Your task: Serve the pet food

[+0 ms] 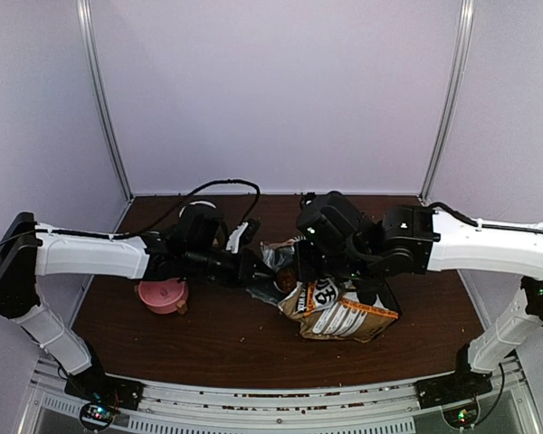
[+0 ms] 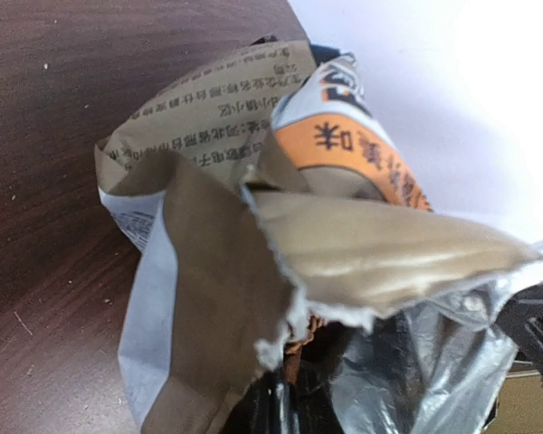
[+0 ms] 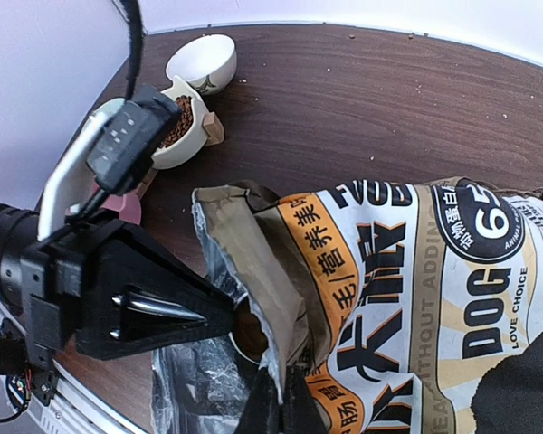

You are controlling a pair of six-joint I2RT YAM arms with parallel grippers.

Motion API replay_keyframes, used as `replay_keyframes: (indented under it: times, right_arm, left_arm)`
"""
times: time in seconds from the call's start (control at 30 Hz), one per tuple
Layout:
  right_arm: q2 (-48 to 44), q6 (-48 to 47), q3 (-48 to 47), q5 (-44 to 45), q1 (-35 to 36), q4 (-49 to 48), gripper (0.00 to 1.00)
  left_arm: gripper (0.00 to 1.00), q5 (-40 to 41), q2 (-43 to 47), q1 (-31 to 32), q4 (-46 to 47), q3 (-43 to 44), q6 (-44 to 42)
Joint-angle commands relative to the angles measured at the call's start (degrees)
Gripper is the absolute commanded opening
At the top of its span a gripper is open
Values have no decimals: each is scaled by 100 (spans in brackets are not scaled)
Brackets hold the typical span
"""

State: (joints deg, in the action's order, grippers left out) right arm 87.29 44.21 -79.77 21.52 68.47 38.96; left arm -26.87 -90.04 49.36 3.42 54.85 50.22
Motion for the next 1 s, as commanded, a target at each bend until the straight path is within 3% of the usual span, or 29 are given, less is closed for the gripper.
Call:
replay_keyframes:
  times: [0.0, 0.37, 0.97]
  right_arm:
    - [-428, 118, 214, 304, -108, -31, 0]
    - [-653, 186, 365, 382, -276, 77, 0]
    - [-687, 179, 467, 125, -352, -152, 0]
  left_arm:
    - [0, -382, 490, -181, 573, -25, 427]
    - [0, -922, 1265, -623, 858, -799, 1314]
    - [0, -1410, 1812, -902, 2022, -1537, 1771]
